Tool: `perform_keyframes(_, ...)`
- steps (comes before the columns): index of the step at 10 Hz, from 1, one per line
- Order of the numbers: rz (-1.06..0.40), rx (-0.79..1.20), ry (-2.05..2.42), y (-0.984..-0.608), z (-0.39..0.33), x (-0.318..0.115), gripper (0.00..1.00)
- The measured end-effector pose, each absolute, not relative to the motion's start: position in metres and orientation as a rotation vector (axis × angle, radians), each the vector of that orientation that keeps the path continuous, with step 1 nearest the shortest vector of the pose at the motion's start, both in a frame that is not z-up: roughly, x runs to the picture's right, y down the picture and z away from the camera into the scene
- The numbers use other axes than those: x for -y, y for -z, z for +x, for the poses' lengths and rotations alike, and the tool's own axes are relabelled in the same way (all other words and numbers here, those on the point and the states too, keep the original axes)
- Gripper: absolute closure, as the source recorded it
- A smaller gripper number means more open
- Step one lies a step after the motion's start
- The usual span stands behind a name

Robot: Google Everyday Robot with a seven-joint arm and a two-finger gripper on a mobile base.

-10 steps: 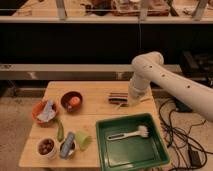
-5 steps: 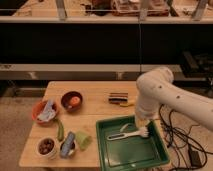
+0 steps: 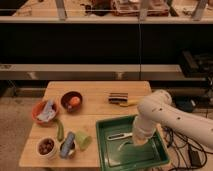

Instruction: Place fork in tray

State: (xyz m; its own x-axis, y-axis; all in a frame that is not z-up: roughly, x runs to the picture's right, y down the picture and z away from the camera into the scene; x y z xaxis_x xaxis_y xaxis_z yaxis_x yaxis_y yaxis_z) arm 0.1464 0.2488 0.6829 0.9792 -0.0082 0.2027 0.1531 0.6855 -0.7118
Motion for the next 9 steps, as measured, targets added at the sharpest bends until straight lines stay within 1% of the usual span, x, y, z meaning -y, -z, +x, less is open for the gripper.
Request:
perform_keyframes(1, -0.820, 0.213, 0.107, -0.707, 0.141, -0.261, 0.67)
perform_keyframes(2, -0.827, 0.227, 0.124, -0.722, 0.137, -0.267, 0.58)
perform_keyframes(4, -0.834, 0.245, 0.177, -0.741, 0.125, -0.276, 0.40)
perform_keyframes(5, -0.833, 0.245, 0.205, -0.745, 0.122, -0.278, 0.28)
perform_keyframes(6, -0.831, 0.241, 0.227, -0.745, 0.119, -0.278, 0.22)
perform_keyframes(7, -0.825, 0.235, 0.243, -0.745, 0.119, -0.277, 0.20)
perform_keyframes(9, -0.815, 0.221, 0.242, -0.743, 0.120, -0.267, 0.20)
